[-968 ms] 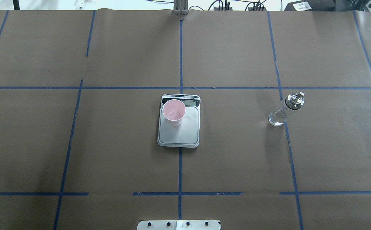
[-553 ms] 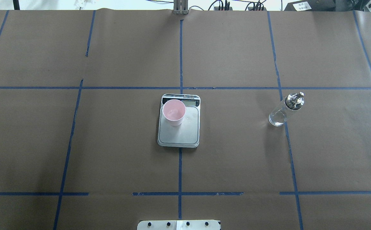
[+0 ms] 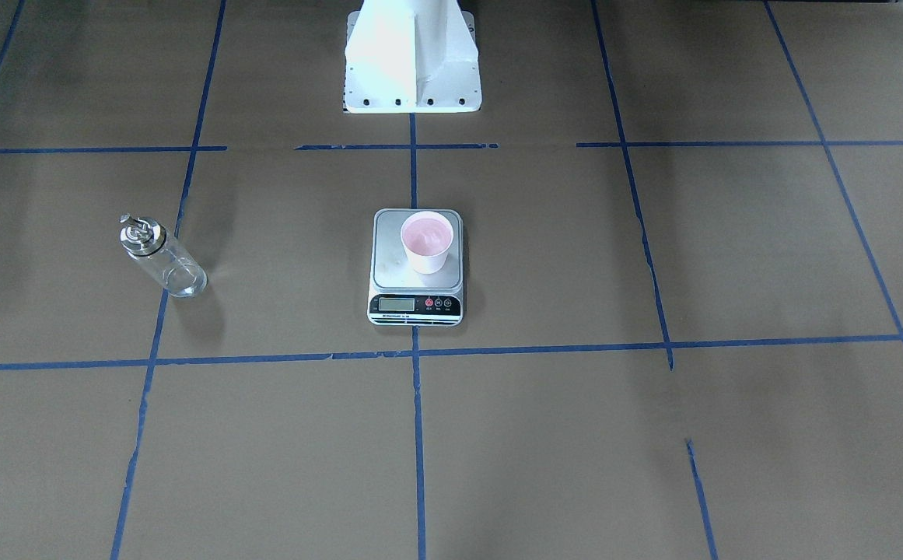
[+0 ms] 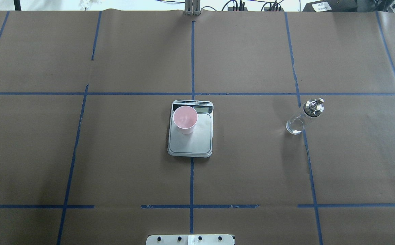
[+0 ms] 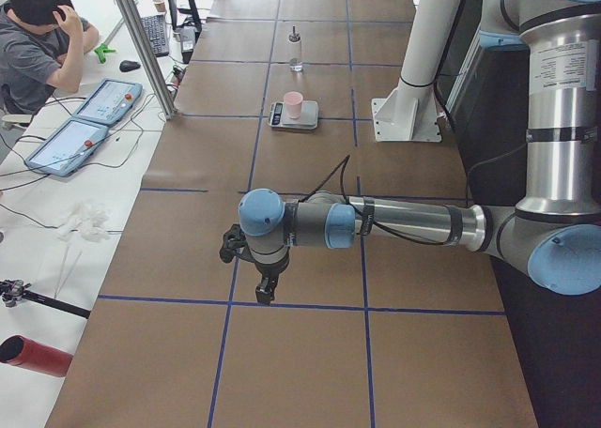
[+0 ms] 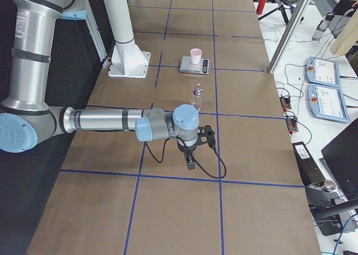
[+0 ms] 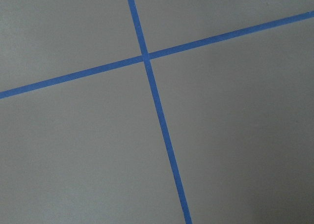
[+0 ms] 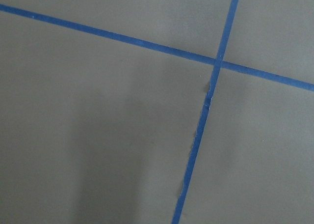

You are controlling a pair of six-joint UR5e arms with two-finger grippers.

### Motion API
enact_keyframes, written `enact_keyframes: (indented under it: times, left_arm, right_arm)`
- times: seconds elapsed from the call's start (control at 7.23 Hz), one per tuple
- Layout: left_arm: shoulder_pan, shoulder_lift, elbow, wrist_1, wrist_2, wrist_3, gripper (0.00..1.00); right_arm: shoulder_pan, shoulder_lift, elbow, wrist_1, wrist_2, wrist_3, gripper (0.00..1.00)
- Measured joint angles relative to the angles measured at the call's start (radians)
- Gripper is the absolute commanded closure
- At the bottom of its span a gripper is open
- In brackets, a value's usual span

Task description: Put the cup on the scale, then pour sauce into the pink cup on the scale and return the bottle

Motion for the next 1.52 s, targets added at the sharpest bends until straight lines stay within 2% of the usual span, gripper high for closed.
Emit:
enact_keyframes:
  times: [0.41, 1.52]
  left_arm:
    - [0.0, -0.001, 0.001, 0.0, 0.0, 0.0, 0.0]
    - [0.002, -0.011, 0.022, 0.0, 0.008, -0.003, 0.0]
  right_arm:
    - [0.065, -0.051, 0.004, -0.049, -0.012, -0.155, 0.0]
    - [0.07, -0.061, -0.001, -0.045, -0.015, -0.165, 0.0]
